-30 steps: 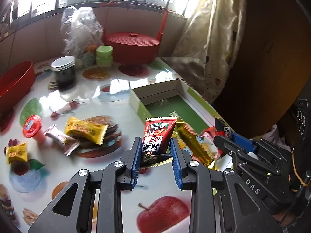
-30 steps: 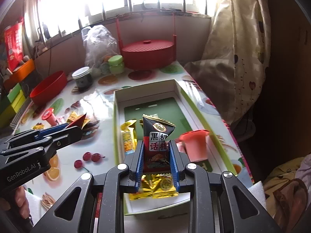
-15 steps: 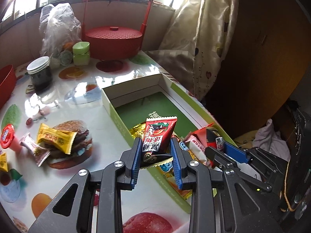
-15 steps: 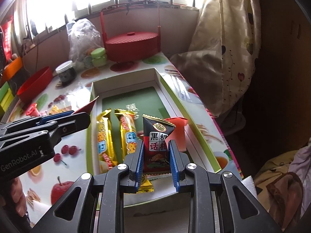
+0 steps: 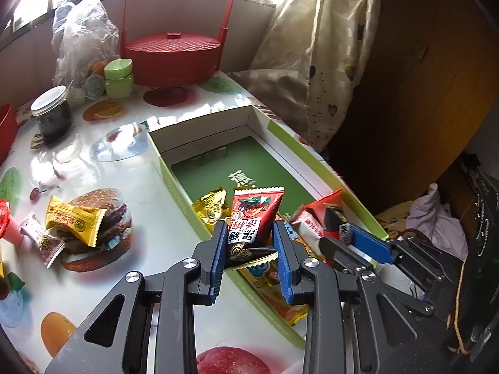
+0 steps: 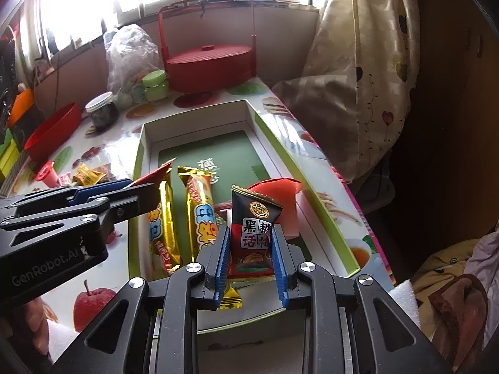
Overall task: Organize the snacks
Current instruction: 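Carry the red-and-black packet with both tools over the green box, then open both tools to drop the red-and-black packet into the box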
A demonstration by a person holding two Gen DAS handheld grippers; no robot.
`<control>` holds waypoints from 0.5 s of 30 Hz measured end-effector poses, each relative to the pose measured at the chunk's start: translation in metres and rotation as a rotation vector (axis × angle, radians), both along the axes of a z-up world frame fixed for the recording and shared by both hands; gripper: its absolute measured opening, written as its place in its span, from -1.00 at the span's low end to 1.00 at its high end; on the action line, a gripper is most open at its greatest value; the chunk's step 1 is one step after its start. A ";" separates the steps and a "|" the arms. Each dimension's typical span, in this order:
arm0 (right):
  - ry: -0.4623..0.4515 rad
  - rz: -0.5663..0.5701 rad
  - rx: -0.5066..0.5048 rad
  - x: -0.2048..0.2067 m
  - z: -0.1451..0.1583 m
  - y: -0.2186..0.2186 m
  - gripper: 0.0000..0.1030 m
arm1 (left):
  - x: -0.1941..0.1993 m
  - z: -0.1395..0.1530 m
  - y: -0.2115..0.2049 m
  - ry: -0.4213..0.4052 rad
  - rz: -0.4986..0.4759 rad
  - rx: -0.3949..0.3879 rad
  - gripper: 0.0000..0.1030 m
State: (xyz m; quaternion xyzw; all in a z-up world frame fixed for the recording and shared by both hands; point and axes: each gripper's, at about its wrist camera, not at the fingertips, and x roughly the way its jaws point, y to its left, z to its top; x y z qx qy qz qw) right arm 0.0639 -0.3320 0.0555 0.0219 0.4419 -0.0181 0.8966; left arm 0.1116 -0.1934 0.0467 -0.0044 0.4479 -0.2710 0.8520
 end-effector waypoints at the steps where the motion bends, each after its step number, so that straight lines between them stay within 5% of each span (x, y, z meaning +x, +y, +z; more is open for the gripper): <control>1: -0.001 0.000 0.001 0.000 0.000 0.000 -0.53 | 0.000 -0.001 0.000 0.003 0.001 0.003 -0.41; 15: -0.005 -0.004 -0.004 -0.002 0.000 -0.001 -0.26 | 0.000 -0.004 0.000 0.020 -0.008 -0.020 -0.36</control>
